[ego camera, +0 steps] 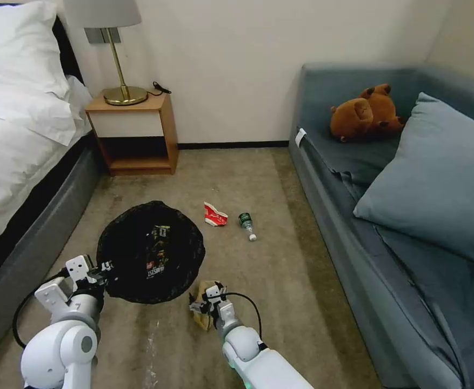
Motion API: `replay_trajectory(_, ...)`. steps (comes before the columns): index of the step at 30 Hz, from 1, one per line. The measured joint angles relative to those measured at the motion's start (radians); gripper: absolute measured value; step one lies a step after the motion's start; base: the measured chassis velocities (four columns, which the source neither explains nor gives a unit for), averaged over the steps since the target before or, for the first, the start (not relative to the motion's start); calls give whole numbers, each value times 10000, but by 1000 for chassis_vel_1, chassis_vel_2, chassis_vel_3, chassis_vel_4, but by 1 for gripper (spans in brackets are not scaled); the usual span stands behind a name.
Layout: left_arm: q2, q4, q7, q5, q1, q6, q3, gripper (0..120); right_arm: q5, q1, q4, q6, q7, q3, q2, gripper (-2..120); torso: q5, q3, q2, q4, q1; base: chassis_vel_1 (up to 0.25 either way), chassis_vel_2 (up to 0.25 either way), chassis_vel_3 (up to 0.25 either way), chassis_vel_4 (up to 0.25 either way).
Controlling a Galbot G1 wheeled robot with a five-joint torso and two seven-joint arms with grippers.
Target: Pick up the trash bin, then pick up the garbage on the floor and place it into the trash bin.
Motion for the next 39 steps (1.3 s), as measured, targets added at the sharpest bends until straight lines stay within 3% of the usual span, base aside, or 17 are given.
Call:
replay_trajectory(4,-59,17,13,67,-18,-11,51,1,22,139,229,-3,-18,4,-125,100,-3,0,0,-1,0,0,0,0,0)
replay_trajectory(9,-132,37,10,177,-141,-13,125,1,887,218,516,-602,151,-335,-312,100,-3,0,0,-2,0,0,0,0,0)
replay_trajectory(21,-173,-144,11,209,-134,-39,-37,1,3533,981,424,-3062,1339,-1234,-406,100,-5,1,0,-1,0,0,0,0,0)
replay_trajectory(30,-196,-126,17,221,-135,-70,-71,1,4279,1156,228,-4840,2104,-1203,34,100,-6,0,0,-1,0,0,0,0,0)
replay_trajectory(39,-223,-100,37,259,-122,-96,-56,1,3874,1138,-438,-5144,2171,-880,47,100,-6,0,0,-2,0,0,0,0,0)
